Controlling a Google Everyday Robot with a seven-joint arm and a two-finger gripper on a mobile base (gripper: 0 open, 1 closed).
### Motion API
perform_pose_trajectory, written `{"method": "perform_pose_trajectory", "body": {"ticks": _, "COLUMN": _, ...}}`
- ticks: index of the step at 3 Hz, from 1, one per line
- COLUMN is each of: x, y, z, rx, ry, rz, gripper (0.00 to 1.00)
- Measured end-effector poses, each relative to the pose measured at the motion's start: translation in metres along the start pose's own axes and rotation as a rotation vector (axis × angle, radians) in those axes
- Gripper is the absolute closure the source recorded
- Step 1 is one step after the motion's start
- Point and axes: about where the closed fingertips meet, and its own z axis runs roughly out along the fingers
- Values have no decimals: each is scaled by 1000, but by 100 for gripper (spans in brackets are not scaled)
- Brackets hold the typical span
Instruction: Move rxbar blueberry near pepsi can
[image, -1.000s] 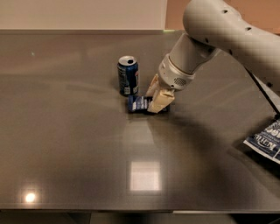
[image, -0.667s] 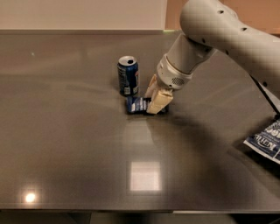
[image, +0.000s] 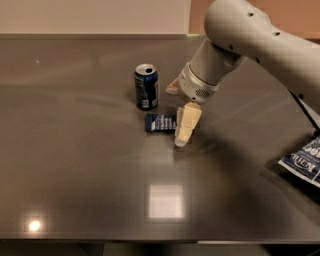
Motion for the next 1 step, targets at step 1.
{"method": "perform_pose_trajectory", "body": {"ticks": 1, "x": 0, "y": 0, "z": 0, "rx": 0, "ry": 0, "rz": 0, "gripper": 0}}
